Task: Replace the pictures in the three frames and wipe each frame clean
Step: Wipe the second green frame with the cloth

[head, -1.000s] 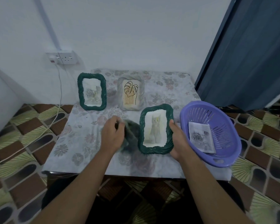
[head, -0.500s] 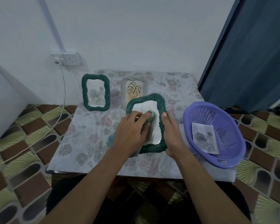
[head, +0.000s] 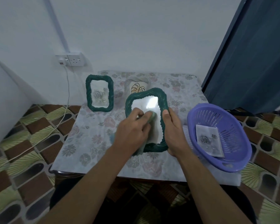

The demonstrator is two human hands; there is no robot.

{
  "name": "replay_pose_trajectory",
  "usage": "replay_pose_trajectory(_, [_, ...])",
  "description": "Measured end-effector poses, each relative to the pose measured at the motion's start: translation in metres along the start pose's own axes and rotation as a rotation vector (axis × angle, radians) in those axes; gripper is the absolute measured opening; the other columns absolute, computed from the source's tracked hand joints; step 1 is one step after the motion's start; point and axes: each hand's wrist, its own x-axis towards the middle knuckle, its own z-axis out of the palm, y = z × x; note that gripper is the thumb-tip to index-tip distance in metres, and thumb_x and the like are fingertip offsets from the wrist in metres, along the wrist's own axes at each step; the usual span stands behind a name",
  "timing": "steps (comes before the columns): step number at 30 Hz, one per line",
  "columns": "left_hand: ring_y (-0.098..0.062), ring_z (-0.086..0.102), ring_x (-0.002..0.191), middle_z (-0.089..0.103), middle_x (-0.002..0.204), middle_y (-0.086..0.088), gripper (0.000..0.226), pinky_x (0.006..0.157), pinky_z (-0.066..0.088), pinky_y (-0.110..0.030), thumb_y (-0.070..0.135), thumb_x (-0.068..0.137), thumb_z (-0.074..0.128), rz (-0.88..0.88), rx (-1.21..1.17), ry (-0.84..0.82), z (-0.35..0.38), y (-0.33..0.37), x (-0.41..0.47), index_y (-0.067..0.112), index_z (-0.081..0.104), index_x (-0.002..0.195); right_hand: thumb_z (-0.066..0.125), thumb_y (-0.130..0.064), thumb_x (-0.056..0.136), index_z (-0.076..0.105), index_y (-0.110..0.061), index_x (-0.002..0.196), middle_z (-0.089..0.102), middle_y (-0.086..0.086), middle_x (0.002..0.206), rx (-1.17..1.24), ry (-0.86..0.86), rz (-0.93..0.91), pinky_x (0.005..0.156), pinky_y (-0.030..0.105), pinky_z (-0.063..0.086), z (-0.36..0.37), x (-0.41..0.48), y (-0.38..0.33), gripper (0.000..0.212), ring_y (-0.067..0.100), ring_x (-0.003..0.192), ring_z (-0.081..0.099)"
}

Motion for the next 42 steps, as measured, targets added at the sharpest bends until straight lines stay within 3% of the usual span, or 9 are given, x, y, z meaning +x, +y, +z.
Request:
replay_pose_trajectory(6, [-0.023, 0.056, 0.064, 0.057, 0.093, -0.01, 0.035, 0.055, 0.035, -0.024, 0.028, 0.091, 0.046, -0.237, 0.131, 0.109, -0.014, -0.02, 0.019, 0.012, 0.072, 0.109, 0.039, -0.029, 0.108, 0.068, -0.028, 0.106, 0.056, 0.031, 0.118, -0.006, -0.036, 0.002, 0.098, 0.055, 0.047, 0.004, -0.002, -0.008, 0.029, 0.048, 0.103, 0.055])
replay_pose_trajectory(13, [-0.018, 0.051, 0.058, 0.059, 0.092, -0.008, 0.027, 0.047, 0.041, -0.024, 0.021, 0.092, 0.05, -0.024, 0.041, 0.063, -0.008, 0.005, 0.008, 0.014, 0.067, 0.111, 0.044, -0.039, 0.101, 0.061, -0.014, 0.104, 0.046, 0.042, 0.11, 0.008, -0.056, 0.001, 0.081, 0.048, 0.044, 0.004, 0.001, -0.009, 0.031, 0.029, 0.087, 0.05])
replay_pose_trajectory(21, [-0.021, 0.053, 0.064, 0.057, 0.09, -0.008, 0.038, 0.052, 0.036, -0.026, 0.028, 0.09, 0.042, -0.214, 0.109, 0.117, -0.014, -0.005, 0.021, 0.012, 0.071, 0.108, 0.04, -0.028, 0.107, 0.058, -0.004, 0.108, 0.05, 0.036, 0.096, -0.016, -0.024, -0.002, 0.079, 0.039, 0.04, 0.004, -0.001, -0.009, 0.03, 0.028, 0.082, 0.047])
replay_pose_trajectory(27, [-0.014, 0.046, 0.058, 0.059, 0.089, -0.006, 0.031, 0.048, 0.039, -0.024, 0.026, 0.093, 0.047, -0.064, 0.085, 0.065, -0.012, 0.003, 0.007, 0.013, 0.071, 0.107, 0.038, -0.024, 0.108, 0.069, -0.027, 0.103, 0.061, 0.029, 0.108, 0.048, -0.006, 0.018, 0.085, 0.044, 0.051, 0.004, -0.006, -0.011, 0.031, 0.041, 0.09, 0.058])
replay_pose_trajectory(29, [-0.014, 0.046, 0.061, 0.059, 0.089, -0.007, 0.032, 0.052, 0.036, -0.023, 0.028, 0.093, 0.046, -0.115, 0.109, 0.093, -0.013, -0.003, 0.013, 0.014, 0.072, 0.107, 0.038, -0.021, 0.108, 0.061, -0.014, 0.093, 0.059, 0.022, 0.106, 0.058, 0.004, 0.029, 0.069, 0.024, 0.039, 0.007, -0.01, -0.014, 0.029, 0.048, 0.105, 0.045])
replay_pose_trajectory(30, [-0.016, 0.047, 0.064, 0.059, 0.09, -0.007, 0.033, 0.053, 0.034, -0.023, 0.028, 0.093, 0.046, -0.147, 0.121, 0.101, -0.015, -0.006, 0.017, 0.014, 0.071, 0.108, 0.038, -0.02, 0.108, 0.059, -0.017, 0.086, 0.06, 0.01, 0.103, 0.065, 0.013, 0.041, 0.091, 0.032, 0.019, 0.009, -0.012, -0.015, 0.031, 0.041, 0.107, 0.044])
replay_pose_trajectory(32, [-0.016, 0.046, 0.068, 0.057, 0.092, -0.007, 0.035, 0.053, 0.033, -0.024, 0.028, 0.092, 0.044, -0.17, 0.139, 0.096, -0.017, -0.008, 0.023, 0.014, 0.07, 0.111, 0.038, -0.02, 0.108, 0.06, -0.019, 0.086, 0.061, 0.014, 0.101, 0.033, 0.008, 0.035, 0.086, 0.04, 0.053, 0.011, -0.01, -0.015, 0.031, 0.042, 0.105, 0.046])
replay_pose_trajectory(34, [-0.017, 0.048, 0.068, 0.057, 0.092, -0.007, 0.033, 0.052, 0.034, -0.025, 0.026, 0.092, 0.045, -0.125, 0.149, 0.073, -0.018, -0.007, 0.02, 0.014, 0.07, 0.11, 0.039, -0.023, 0.108, 0.059, -0.009, 0.095, 0.052, 0.032, 0.098, 0.008, 0.028, 0.009, 0.077, 0.034, 0.044, 0.011, -0.007, -0.017, 0.028, 0.009, 0.089, 0.038])
replay_pose_trajectory(42, [-0.017, 0.051, 0.062, 0.058, 0.088, -0.004, 0.028, 0.049, 0.037, -0.023, 0.023, 0.091, 0.05, -0.09, 0.117, 0.092, -0.014, 0.0, -0.002, 0.014, 0.072, 0.106, 0.041, -0.03, 0.106, 0.059, -0.005, 0.1, 0.058, 0.006, 0.085, -0.014, 0.008, 0.004, 0.076, 0.035, 0.046, 0.004, 0.001, -0.015, 0.032, 0.018, 0.08, 0.052])
